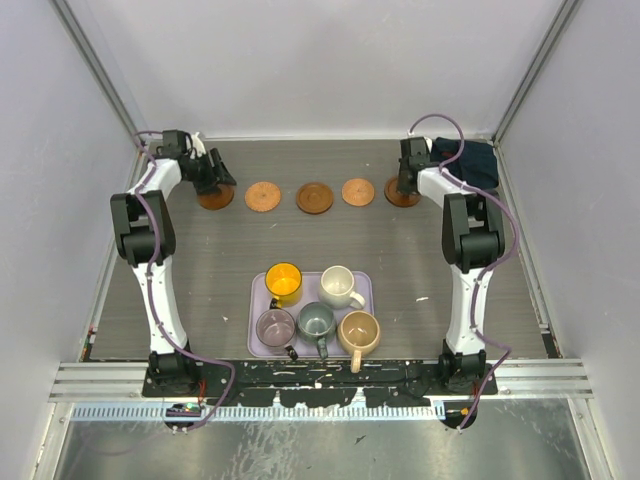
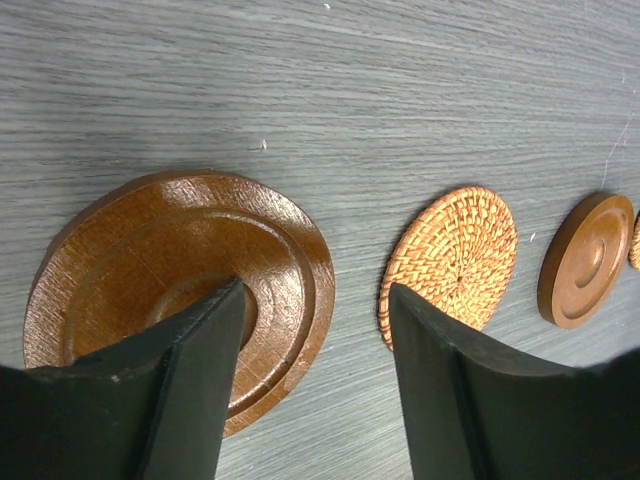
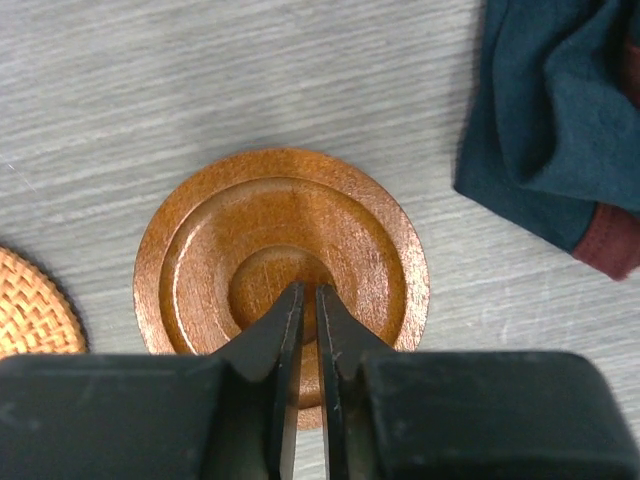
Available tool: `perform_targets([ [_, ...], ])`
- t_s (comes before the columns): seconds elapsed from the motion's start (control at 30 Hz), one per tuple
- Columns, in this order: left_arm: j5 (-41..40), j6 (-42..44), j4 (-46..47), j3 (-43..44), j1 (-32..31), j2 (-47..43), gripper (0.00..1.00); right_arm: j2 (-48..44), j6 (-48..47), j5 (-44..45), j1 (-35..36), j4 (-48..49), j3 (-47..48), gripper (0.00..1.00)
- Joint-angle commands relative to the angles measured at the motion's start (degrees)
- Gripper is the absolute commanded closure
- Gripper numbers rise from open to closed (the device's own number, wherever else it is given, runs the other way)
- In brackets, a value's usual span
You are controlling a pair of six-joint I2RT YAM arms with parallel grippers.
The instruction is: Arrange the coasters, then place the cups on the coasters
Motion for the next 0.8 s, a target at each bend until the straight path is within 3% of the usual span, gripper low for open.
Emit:
perform_targets([
  [0.0,2.49,-0.66,0.49,-2.58,-0.72,-2.75,0.34,-4.53,-2.31,0.95,-0.85,-0.19,-2.54,0.81],
  [0.13,3.36,-1.38,2.59,-3.58,-0.72,-5.08,0.26,-6.99,-3.44,-0.13,-0.64,2.22,-4.0,0.78],
  [0.37,4.79,-2.68,4.61,-5.46,-0.66,-9.42,0.26,-11.45,-5.98,-4.81,-0.11,8.28,-7.29,0.77],
  [0.77,3.66,-2.94,7.68,-16.29,-0.64,-19.49,0.26,-13.78,-6.24,-7.47,1.72,8.43,-10.01,0.79],
])
